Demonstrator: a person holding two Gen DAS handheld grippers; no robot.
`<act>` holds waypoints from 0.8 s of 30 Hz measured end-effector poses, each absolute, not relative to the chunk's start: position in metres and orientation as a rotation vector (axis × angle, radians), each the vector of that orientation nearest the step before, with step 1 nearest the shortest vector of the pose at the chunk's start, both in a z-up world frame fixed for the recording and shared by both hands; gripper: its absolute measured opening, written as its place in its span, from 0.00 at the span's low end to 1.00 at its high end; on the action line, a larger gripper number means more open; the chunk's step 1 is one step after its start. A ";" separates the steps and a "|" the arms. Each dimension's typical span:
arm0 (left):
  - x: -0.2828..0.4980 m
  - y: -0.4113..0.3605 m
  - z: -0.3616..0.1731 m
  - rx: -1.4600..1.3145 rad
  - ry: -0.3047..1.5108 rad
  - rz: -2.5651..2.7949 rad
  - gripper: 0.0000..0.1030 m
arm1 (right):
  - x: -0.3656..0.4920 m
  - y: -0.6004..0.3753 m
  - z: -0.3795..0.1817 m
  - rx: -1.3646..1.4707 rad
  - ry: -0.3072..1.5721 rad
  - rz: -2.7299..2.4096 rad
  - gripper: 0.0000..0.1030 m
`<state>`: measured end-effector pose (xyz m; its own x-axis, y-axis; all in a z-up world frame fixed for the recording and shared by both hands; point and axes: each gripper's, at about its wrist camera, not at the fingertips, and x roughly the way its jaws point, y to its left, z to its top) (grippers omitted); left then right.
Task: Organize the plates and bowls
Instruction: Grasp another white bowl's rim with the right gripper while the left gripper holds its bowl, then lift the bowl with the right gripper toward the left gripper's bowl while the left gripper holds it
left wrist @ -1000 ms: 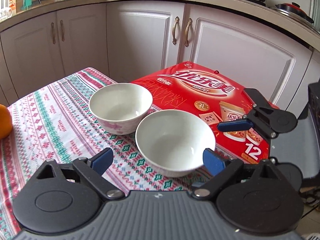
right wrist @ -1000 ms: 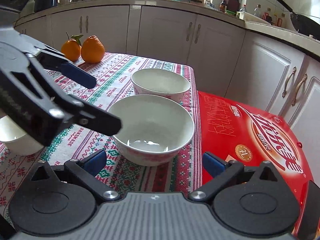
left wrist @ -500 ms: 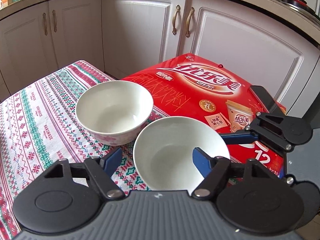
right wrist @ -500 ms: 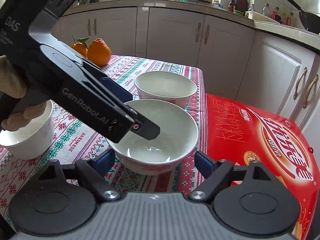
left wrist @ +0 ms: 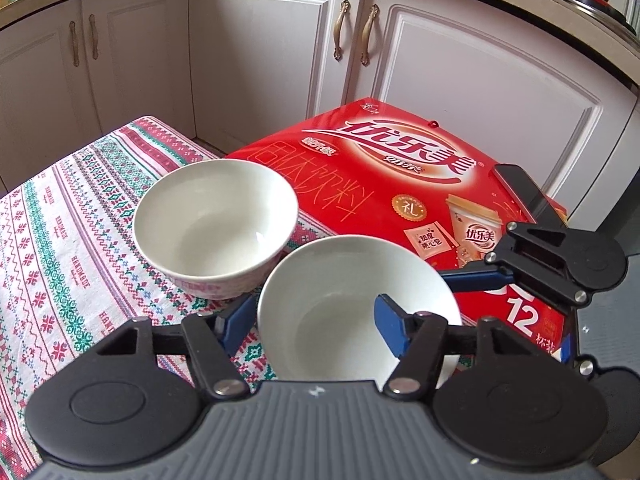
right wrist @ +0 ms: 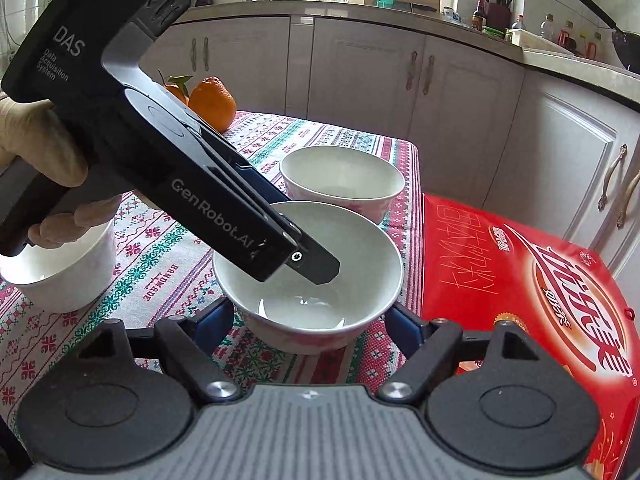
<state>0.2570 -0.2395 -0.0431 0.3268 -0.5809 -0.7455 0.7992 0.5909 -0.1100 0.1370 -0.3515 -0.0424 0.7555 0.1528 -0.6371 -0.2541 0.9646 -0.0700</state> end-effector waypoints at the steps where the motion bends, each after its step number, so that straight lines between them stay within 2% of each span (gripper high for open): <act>1: 0.257 -0.241 -0.043 0.299 0.834 -0.928 0.61 | 0.137 -0.352 -0.042 -0.155 0.680 0.224 0.83; 24: 0.222 -0.212 -0.015 0.289 0.772 -0.925 0.60 | 0.118 -0.336 -0.011 -0.127 0.692 0.262 0.83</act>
